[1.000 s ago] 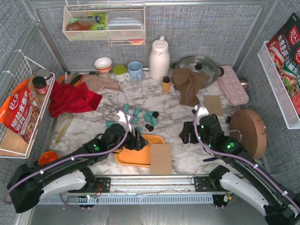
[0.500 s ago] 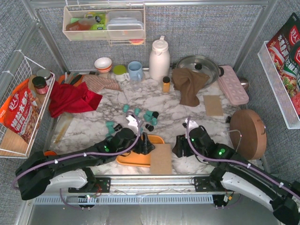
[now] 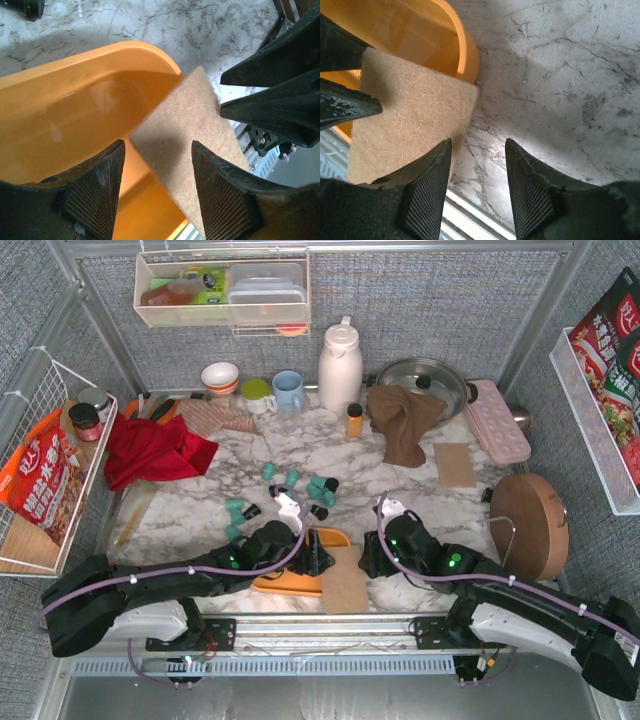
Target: Mix the coffee capsules in the storage basket
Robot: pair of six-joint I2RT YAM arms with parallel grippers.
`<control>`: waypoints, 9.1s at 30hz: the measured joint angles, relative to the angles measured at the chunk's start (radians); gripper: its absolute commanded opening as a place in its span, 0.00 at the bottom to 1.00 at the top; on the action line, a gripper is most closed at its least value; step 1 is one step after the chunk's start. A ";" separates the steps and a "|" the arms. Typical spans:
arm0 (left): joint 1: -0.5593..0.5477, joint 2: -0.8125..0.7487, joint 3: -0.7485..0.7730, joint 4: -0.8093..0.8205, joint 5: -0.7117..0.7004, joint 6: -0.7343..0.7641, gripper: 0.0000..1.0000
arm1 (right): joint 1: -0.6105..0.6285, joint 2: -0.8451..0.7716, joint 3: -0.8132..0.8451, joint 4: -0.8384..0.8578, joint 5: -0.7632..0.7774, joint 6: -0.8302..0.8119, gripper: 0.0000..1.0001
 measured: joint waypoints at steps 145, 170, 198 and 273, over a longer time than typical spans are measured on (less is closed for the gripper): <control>0.013 -0.430 0.170 -0.619 -0.782 0.137 0.99 | -0.202 0.212 0.443 -0.254 0.115 -0.251 0.76; 0.075 -0.532 0.045 -0.653 -0.708 0.019 0.99 | 0.139 0.521 0.315 -0.013 0.226 -0.004 0.22; 0.084 -0.511 0.022 -0.605 -0.731 0.046 0.99 | 0.040 0.212 0.100 -0.124 0.347 0.150 0.00; 0.320 0.452 0.335 -0.218 -0.178 0.260 0.44 | -0.024 0.142 0.338 -0.342 0.328 -0.093 0.73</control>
